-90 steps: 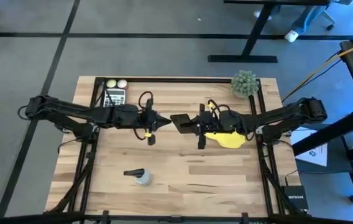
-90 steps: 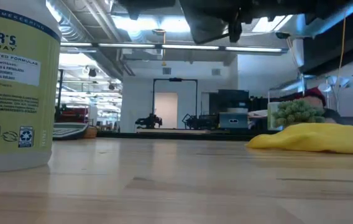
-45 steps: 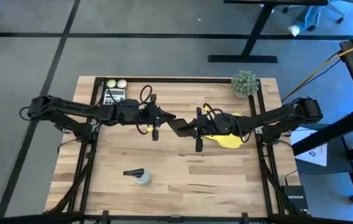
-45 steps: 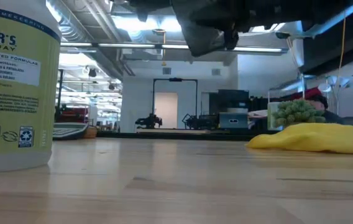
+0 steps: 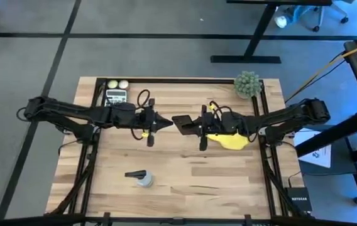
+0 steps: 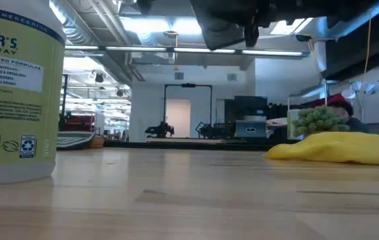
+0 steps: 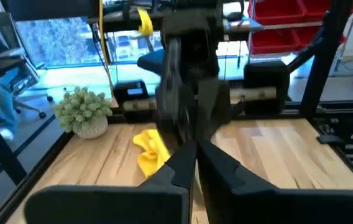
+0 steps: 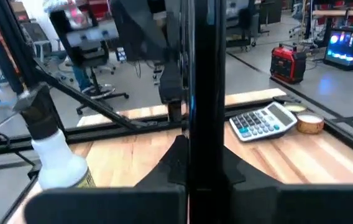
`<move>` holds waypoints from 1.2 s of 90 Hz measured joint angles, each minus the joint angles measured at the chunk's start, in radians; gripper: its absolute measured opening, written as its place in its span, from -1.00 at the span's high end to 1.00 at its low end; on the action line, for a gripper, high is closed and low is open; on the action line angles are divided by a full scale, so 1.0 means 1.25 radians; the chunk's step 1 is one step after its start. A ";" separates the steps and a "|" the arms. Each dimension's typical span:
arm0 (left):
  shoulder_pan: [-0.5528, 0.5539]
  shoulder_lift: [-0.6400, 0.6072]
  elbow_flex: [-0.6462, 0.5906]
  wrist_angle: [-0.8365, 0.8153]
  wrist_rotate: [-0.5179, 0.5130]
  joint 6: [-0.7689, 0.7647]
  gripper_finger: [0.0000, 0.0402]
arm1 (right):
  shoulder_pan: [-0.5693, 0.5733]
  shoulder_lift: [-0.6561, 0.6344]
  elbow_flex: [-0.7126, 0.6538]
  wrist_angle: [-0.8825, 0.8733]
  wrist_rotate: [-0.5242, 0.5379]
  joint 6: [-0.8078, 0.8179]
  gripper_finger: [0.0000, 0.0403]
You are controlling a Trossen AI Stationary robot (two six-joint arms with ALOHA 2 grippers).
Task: Apply microfiber cloth
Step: Spray the back of the cellphone using the spray bottle
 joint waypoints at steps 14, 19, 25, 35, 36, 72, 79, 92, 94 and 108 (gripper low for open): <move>0.006 0.026 -0.001 0.042 0.001 0.011 1.00 | 0.000 0.027 0.021 0.003 -0.014 0.000 0.99; 0.009 0.029 -0.001 0.045 0.002 0.013 1.00 | 0.000 0.031 0.026 -0.009 -0.015 0.000 0.99; 0.007 0.028 -0.001 0.032 0.002 0.007 1.00 | 0.000 0.031 0.027 -0.020 -0.013 0.000 0.99; -0.003 0.010 -0.001 -0.024 -0.008 -0.002 1.00 | 0.000 0.008 0.027 -0.046 -0.012 -0.015 0.99; -0.004 0.008 -0.001 -0.029 -0.011 -0.002 1.00 | 0.000 0.005 0.027 -0.046 -0.012 -0.016 0.99; -0.008 -0.004 -0.002 -0.022 -0.040 0.013 1.00 | 0.001 -0.017 0.029 -0.049 -0.014 -0.017 0.99; -0.006 -0.004 -0.002 -0.014 -0.039 0.018 1.00 | 0.001 -0.017 0.029 -0.048 -0.014 -0.017 0.99; -0.001 -0.004 -0.002 -0.007 -0.037 0.019 1.00 | 0.001 -0.009 0.029 -0.044 -0.018 -0.016 0.99; 0.001 -0.004 -0.002 -0.006 -0.037 0.019 1.00 | 0.001 -0.009 0.029 -0.045 -0.018 -0.016 0.99; 0.004 -0.004 -0.002 0.008 -0.034 0.019 1.00 | 0.000 -0.009 0.029 -0.045 -0.018 -0.015 0.99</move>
